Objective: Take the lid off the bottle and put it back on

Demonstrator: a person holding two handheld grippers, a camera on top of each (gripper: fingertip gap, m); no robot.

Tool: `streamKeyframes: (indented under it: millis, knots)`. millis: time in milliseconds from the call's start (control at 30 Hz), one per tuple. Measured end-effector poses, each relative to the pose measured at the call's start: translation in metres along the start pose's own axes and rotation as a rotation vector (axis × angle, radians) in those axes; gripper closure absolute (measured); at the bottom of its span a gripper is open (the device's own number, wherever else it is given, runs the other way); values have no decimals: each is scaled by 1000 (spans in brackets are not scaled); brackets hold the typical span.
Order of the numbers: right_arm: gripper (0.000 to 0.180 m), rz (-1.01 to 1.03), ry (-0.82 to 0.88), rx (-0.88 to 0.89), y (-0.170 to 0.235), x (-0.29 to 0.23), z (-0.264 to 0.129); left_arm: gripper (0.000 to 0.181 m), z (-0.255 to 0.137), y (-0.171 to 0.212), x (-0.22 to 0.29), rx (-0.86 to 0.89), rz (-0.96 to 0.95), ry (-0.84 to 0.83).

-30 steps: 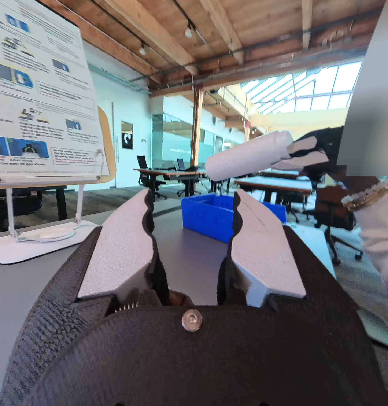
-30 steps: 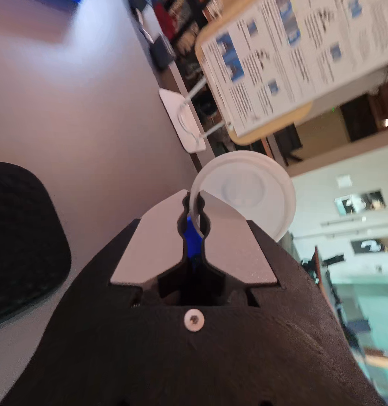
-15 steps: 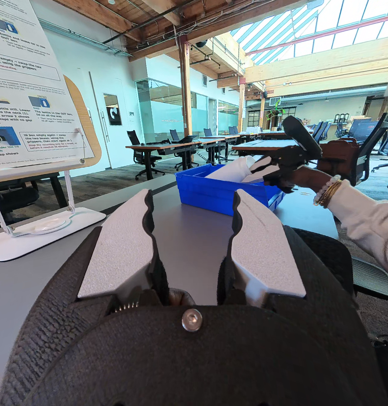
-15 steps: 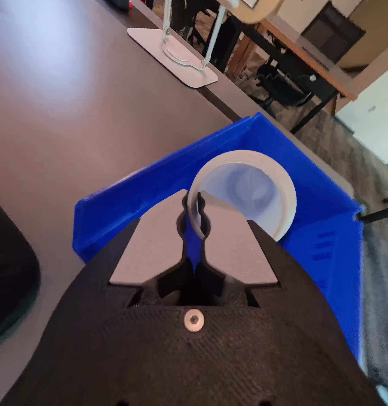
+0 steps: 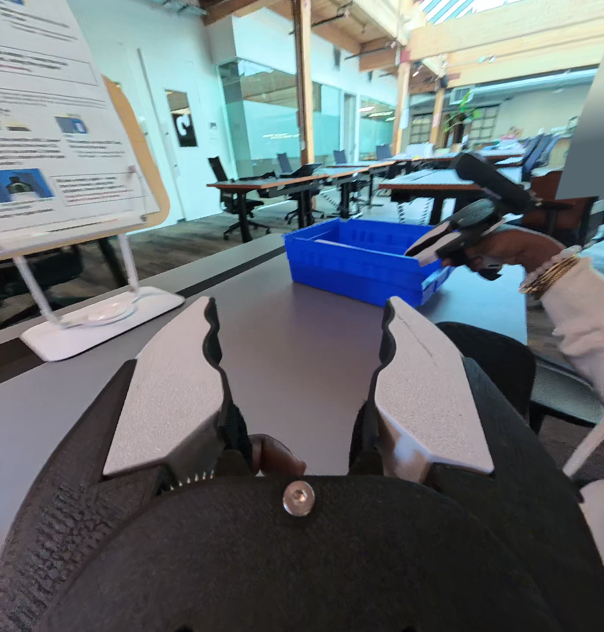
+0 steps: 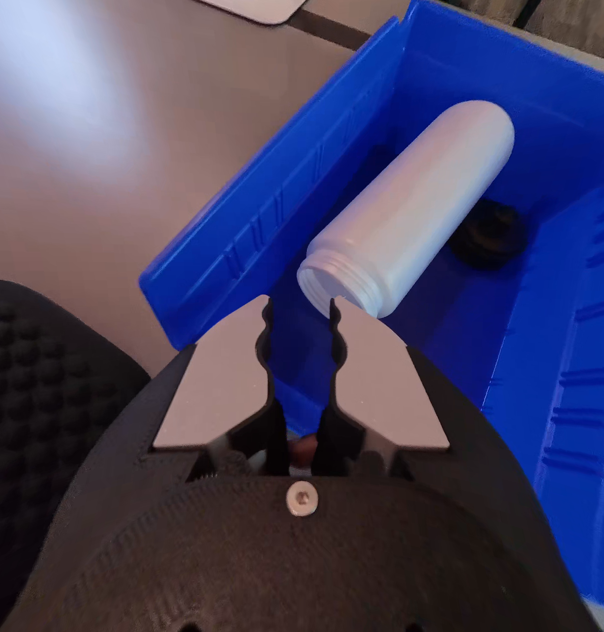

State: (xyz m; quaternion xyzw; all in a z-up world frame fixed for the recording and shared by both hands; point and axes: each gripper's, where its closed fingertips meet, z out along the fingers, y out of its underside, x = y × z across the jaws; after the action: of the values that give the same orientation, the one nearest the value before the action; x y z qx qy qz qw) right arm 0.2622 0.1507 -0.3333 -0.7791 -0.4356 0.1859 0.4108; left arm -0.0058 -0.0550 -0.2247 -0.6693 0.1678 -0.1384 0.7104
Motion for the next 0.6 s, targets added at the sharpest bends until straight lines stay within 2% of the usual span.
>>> streamKeyframes:
  millis: [100,167,233,333,400,500,533,600]
  knots:
    - [129,43,23,112,-13,-4,-19,88,-35,-5,-16,-41,70,-159]
    - [113,55,-44,278,-34,-21,-34,90,-69,-5,-41,-66,134,-343]
    - [106,82,-72,404,-51,-31,-46,91,-110,1,-73,-114,170,-550]
    - [97,67,-40,329,-48,-38,-35,93,-166,26,-113,-240,166,-769]
    - [102,24,-4,194,-36,-43,-17,95,-188,46,-129,-340,129,-827]
    - [129,-35,36,76,-27,-46,3,102,-198,79,-139,-460,28,-804]
    - [143,-60,32,37,-24,-50,9,109,-196,88,-138,-482,-4,-771]
    - [150,-133,81,-7,-24,-50,16,127,-190,98,-136,-500,-14,-742]
